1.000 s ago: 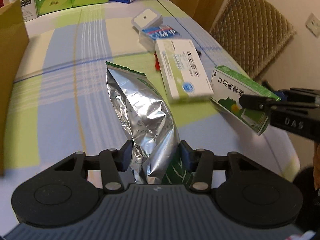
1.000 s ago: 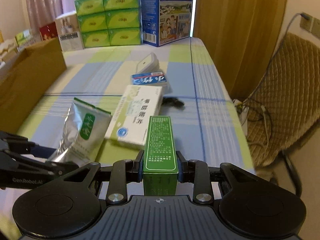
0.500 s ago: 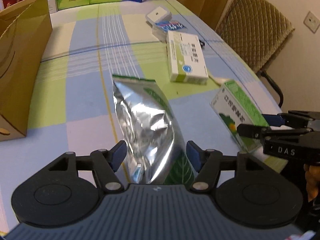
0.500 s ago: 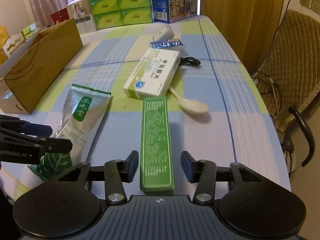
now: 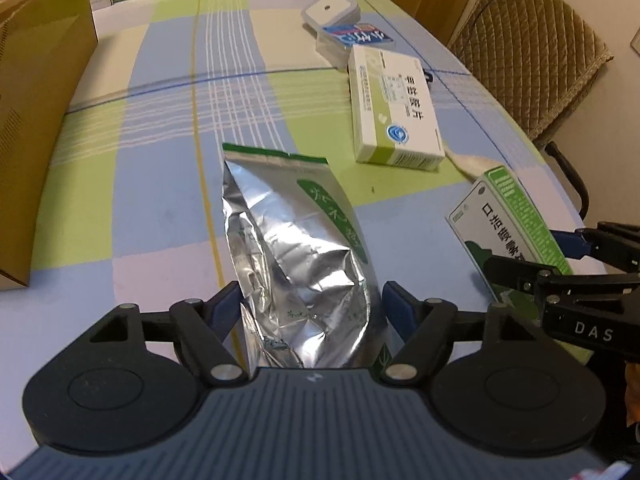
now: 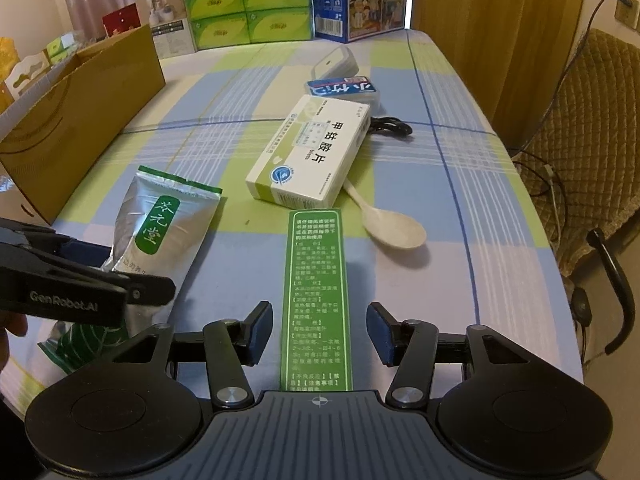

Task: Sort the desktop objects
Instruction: 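Lift both items and carry them over the cardboard box, then open the left tool to drop the foil bag while the right tool releases the green box into the box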

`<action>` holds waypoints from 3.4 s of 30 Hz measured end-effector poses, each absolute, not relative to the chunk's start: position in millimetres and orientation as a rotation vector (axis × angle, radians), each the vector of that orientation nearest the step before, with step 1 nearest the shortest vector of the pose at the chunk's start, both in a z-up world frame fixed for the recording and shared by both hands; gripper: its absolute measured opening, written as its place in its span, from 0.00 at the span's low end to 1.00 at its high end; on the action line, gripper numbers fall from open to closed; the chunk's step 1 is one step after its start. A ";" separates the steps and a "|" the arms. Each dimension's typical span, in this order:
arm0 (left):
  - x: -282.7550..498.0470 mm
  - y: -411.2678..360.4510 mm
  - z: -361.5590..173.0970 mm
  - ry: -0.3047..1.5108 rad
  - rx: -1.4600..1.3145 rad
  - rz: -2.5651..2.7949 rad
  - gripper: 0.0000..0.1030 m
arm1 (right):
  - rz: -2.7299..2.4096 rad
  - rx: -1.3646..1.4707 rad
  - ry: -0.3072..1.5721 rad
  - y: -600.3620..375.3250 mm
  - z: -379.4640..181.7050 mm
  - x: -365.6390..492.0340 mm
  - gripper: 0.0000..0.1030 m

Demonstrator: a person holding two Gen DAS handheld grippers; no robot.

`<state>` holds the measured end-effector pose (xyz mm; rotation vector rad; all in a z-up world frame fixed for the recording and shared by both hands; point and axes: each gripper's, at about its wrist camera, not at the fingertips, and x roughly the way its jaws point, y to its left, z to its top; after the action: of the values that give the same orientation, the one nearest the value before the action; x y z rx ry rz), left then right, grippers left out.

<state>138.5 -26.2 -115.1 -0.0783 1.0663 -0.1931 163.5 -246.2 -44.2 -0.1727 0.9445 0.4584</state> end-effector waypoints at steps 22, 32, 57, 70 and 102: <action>112.7 -37.5 -95.1 1.040 -0.022 -0.255 0.44 | 0.440 -0.197 0.941 -240.6 -38.9 159.8 0.27; 104.2 -28.0 -67.0 0.994 -0.029 -0.258 0.44 | 0.459 -0.161 0.876 -233.9 -3.9 142.1 0.27; 75.4 50.0 15.4 0.895 0.025 -0.220 0.44 | 0.569 -0.150 0.767 -147.7 55.2 115.4 0.27; 67.3 113.0 50.4 0.866 0.037 -0.164 0.44 | 0.658 -0.169 0.714 -82.2 79.6 114.5 0.27; 151.5 285.2 69.5 0.879 0.022 -0.009 0.44 | 0.829 -0.132 0.682 101.2 82.9 183.4 0.27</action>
<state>151.5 285.2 69.5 0.0225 0.8794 -0.0087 183.4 101.2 82.9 -0.1321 0.6823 0.8286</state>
